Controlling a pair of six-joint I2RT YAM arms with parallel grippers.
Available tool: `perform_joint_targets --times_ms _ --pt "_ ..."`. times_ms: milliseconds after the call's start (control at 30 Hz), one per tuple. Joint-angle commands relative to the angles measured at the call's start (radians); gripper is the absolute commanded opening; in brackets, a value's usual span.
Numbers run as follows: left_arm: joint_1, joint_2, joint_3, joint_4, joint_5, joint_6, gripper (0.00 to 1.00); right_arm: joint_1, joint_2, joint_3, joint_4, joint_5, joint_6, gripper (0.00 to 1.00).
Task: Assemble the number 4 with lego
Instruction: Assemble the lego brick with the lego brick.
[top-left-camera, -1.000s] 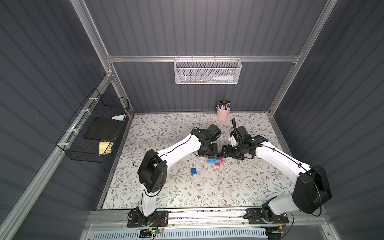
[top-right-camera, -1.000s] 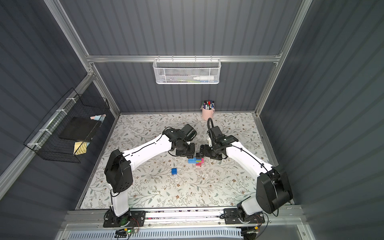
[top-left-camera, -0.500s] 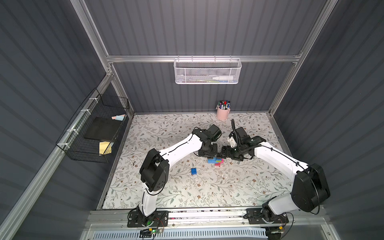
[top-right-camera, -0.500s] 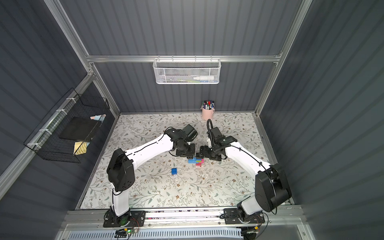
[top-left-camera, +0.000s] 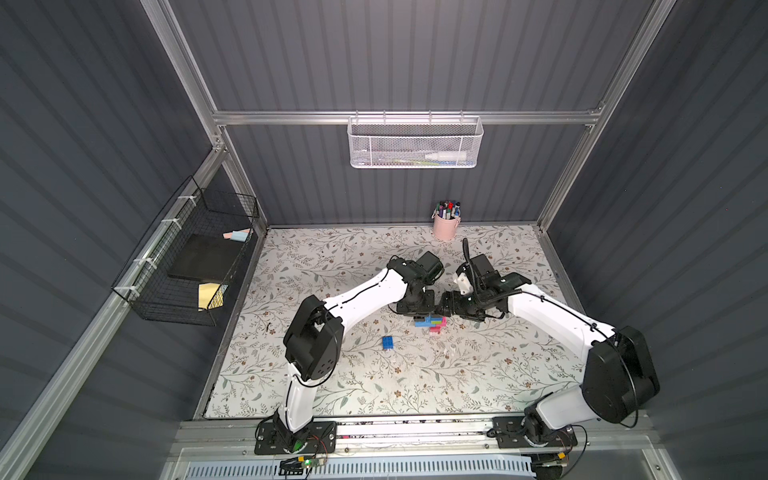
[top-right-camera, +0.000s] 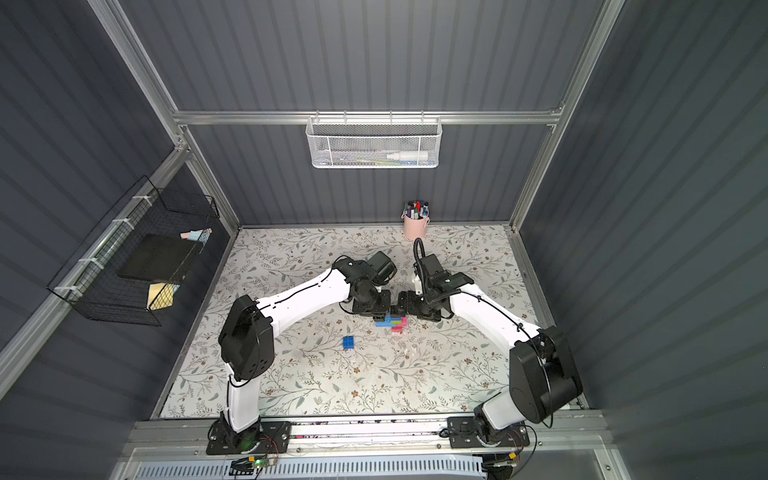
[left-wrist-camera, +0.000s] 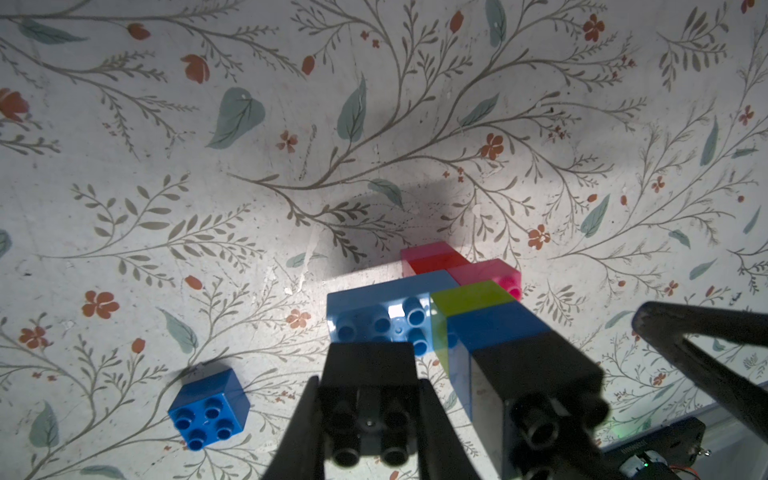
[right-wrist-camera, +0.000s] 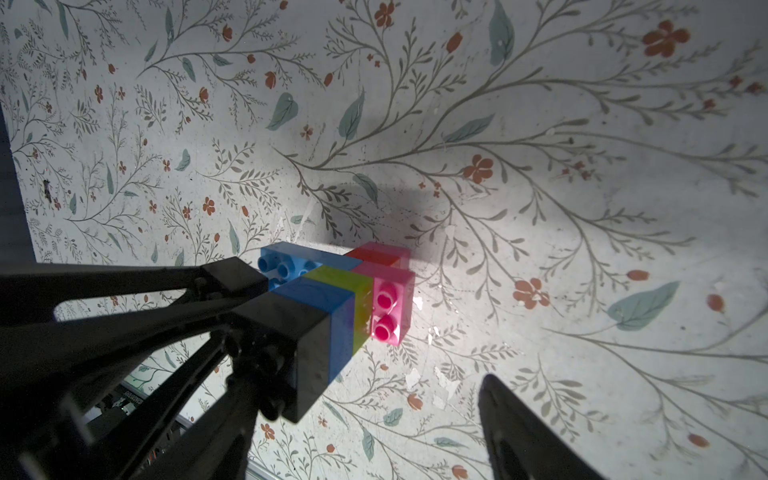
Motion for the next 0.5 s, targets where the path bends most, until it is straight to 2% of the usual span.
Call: perform_joint_targets --times_ms 0,467 --pt "-0.002 0.025 0.031 -0.028 -0.007 0.017 0.02 -0.003 0.017 -0.026 -0.029 0.025 -0.006 0.82" --pt "-0.004 0.033 0.036 -0.028 -0.002 0.014 0.02 -0.003 -0.008 -0.054 -0.034 0.056 -0.001 0.81"
